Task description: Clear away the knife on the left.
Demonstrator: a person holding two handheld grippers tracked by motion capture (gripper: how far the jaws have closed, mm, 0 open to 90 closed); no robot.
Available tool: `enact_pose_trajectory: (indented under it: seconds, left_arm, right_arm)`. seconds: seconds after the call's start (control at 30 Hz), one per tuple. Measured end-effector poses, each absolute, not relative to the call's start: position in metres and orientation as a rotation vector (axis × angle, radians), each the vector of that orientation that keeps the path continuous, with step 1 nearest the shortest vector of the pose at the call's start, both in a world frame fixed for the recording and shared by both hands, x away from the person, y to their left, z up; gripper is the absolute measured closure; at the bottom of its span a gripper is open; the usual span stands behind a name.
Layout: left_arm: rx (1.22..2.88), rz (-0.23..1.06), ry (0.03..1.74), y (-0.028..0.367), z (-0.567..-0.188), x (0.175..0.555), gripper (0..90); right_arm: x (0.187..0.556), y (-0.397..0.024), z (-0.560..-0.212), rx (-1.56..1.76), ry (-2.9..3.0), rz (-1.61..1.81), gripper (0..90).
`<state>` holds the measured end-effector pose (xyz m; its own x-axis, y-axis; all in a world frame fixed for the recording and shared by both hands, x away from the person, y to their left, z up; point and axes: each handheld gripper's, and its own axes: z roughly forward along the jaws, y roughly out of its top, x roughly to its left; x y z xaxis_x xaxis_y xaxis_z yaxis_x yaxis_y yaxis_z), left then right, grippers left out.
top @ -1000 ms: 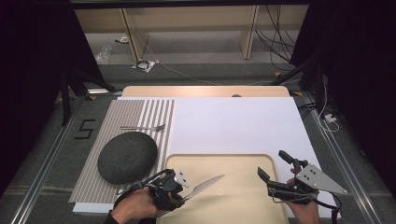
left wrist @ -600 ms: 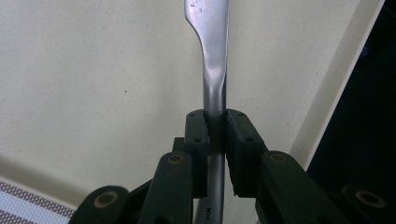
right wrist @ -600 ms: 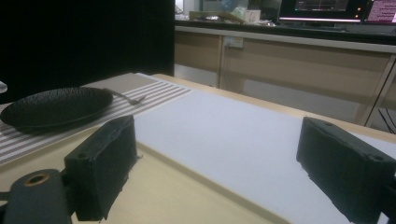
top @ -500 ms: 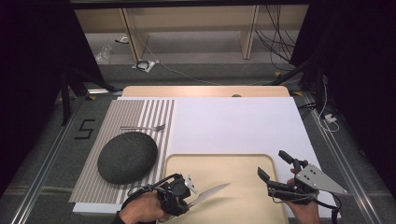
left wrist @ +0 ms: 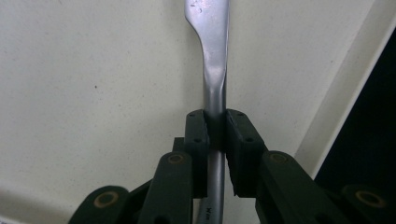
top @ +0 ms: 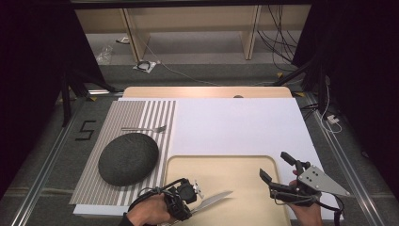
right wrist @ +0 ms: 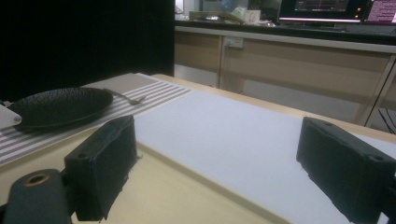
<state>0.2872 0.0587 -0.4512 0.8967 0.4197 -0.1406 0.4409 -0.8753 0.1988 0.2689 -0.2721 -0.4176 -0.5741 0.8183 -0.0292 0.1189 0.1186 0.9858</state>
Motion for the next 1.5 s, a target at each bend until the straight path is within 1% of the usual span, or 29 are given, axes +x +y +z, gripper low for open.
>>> enact_pose_trajectory:
  seconds: [0.37,0.43,0.47,0.5,0.57,0.6,0.7,0.73,0.77,0.93,1.1,1.5]
  left_arm:
    - [2.84,-0.151,0.67,0.059,-0.455,0.287,78.7]
    - [2.834,-0.149,0.666,0.059,-0.454,0.287,77.3]
    - [2.782,-0.144,0.673,0.06,-0.449,0.287,74.0]
    - [2.767,-0.127,0.667,0.061,-0.445,0.286,71.8]
    - [2.734,-0.096,0.65,0.061,-0.438,0.285,69.9]
    - [2.72,-0.077,0.627,0.061,-0.435,0.285,71.4]
    - [2.689,-0.06,0.606,0.059,-0.432,0.282,84.4]
    - [2.682,-0.034,0.569,0.055,-0.433,0.279,87.8]
    - [2.675,-0.039,0.556,0.054,-0.433,0.278,89.1]
    - [2.661,-0.005,0.517,0.048,-0.44,0.276,89.4]
    - [2.656,-0.005,0.494,0.044,-0.448,0.273,89.4]
    - [2.67,0.025,0.51,0.042,-0.458,0.275,89.4]
  right_arm:
    - [0.268,-0.273,-0.417,0.91,1.799,1.502,12.9]
    - [0.268,-0.273,-0.417,0.912,1.8,1.502,13.0]
    - [0.268,-0.272,-0.417,0.909,1.801,1.501,13.0]
    - [0.268,-0.272,-0.417,0.909,1.801,1.501,13.0]
    - [0.269,-0.272,-0.418,0.909,1.803,1.505,13.0]
    - [0.269,-0.272,-0.417,0.909,1.803,1.505,13.0]
    - [0.268,-0.273,-0.417,0.91,1.799,1.502,13.0]
    - [0.268,-0.273,-0.417,0.908,1.799,1.502,13.0]
    - [0.268,-0.273,-0.417,0.908,1.8,1.5,13.0]
    - [0.268,-0.272,-0.417,0.909,1.802,1.499,13.0]
    - [0.268,-0.273,-0.417,0.91,1.8,1.502,13.1]
    - [0.268,-0.272,-0.417,0.907,1.802,1.502,13.1]
